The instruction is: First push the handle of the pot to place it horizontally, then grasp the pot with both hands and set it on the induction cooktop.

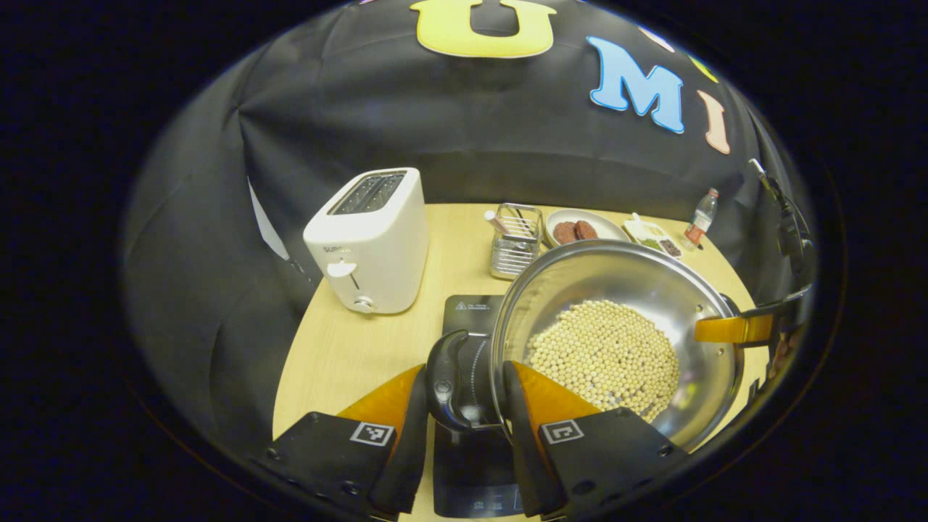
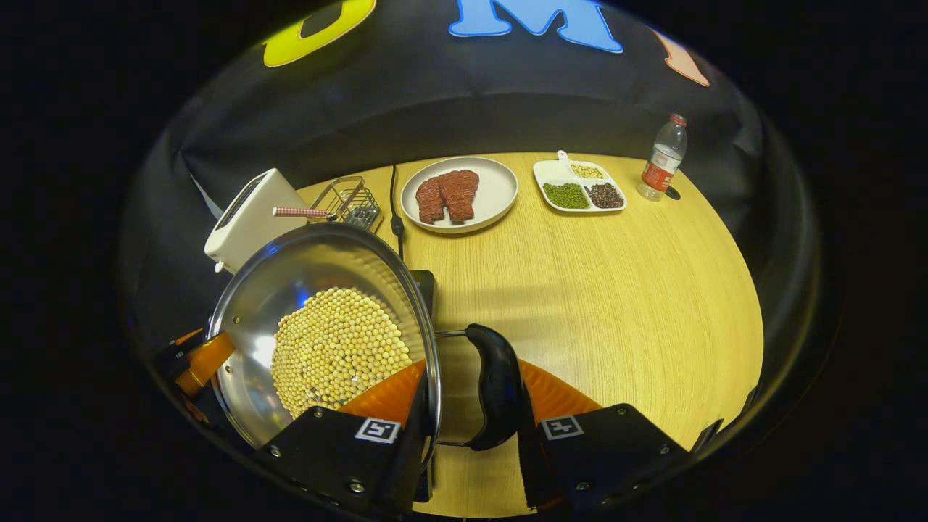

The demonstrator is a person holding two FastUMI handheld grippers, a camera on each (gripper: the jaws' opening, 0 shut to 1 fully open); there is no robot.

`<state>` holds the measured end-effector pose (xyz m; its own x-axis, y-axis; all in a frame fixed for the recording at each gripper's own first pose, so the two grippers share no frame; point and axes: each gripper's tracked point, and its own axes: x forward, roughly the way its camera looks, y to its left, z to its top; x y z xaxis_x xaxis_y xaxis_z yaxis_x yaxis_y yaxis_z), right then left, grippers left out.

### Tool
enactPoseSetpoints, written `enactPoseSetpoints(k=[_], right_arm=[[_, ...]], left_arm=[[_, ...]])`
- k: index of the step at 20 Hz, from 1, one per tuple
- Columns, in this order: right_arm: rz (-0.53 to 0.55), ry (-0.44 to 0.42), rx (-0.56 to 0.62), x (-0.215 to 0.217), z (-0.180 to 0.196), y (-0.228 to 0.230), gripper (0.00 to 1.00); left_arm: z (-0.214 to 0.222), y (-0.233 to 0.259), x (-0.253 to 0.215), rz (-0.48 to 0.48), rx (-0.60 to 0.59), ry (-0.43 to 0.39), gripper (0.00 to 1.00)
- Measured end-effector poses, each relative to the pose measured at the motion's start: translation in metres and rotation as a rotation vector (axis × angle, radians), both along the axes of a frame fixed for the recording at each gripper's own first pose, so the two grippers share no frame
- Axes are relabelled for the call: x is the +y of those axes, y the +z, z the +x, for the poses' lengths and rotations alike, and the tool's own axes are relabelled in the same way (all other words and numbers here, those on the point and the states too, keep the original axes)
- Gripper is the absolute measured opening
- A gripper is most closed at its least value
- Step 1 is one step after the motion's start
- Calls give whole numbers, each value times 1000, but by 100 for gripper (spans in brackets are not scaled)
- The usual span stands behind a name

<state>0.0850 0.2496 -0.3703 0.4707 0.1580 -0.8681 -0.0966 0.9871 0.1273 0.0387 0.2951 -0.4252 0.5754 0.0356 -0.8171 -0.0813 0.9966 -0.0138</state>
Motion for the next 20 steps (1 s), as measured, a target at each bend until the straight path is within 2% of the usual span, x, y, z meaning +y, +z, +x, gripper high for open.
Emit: enactPoseSetpoints(k=[2,3,4,5,7,8,11,12,16,20], right_arm=[[-1,1,-2,7,3,-2,56],[-3,3,-2,10,4,-4,56],[-3,5,-3,11,3,-6,56],[-3,4,-4,13,2,-7,56],[-2,7,-5,19,3,-10,56],[-1,4,-7,24,5,-12,56],[1,-1,5,31,4,-18,56],[2,-4,7,32,4,-19,56],[3,-16,13,35,6,-24,56],[8,-25,7,38,10,-27,56]], left_arm=[[1,-5,6,-6,3,7,56],[0,-8,10,-8,6,10,59],[1,-10,15,-8,8,12,56],[2,-14,18,-10,12,15,59],[3,-19,24,-11,13,19,56],[4,-21,26,-12,16,19,60],[3,-24,31,-6,16,13,60],[4,-26,33,-8,16,14,56],[8,-31,36,-3,12,0,59],[8,-38,37,-7,10,1,56]])
